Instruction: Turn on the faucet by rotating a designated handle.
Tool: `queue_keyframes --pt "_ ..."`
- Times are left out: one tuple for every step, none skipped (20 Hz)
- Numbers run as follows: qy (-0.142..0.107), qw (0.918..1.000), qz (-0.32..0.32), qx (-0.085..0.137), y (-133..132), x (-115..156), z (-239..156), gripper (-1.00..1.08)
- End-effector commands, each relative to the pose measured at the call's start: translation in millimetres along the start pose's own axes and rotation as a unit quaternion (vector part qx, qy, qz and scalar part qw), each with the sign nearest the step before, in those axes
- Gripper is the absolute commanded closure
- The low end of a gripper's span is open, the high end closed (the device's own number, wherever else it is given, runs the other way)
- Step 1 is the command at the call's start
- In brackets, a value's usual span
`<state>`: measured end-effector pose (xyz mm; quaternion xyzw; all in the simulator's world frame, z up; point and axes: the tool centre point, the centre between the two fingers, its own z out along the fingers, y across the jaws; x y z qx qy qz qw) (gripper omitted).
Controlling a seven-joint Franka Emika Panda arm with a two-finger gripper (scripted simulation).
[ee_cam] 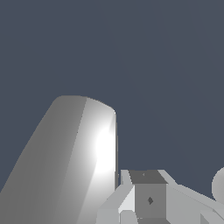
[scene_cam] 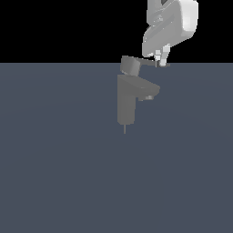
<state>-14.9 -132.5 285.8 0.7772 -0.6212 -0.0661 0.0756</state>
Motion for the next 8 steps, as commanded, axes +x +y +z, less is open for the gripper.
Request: queue_keyframes --pt "0.001 0.9999 0.012 0.001 0 20 1 1.08" --pt "0.001 0.9999 0.013 0.001 -1 22 1 1.08" --pt "0.001 0.9999 0.013 0.001 -3 25 1 1.08" --pt "0.001 0.9999 0.014 0.001 -5 27 1 1.08" --pt "0.001 0.9999 0.014 0.001 -7 30 1 1.08" --pt "0.001 0.9999 0.014 0.002 -8 32 0 1.08" --pt "0.001 0.9999 0.015 0.002 -10 35 0 1.08" --pt "0.001 0.9999 0.015 0.002 -10 35 0 1.08"
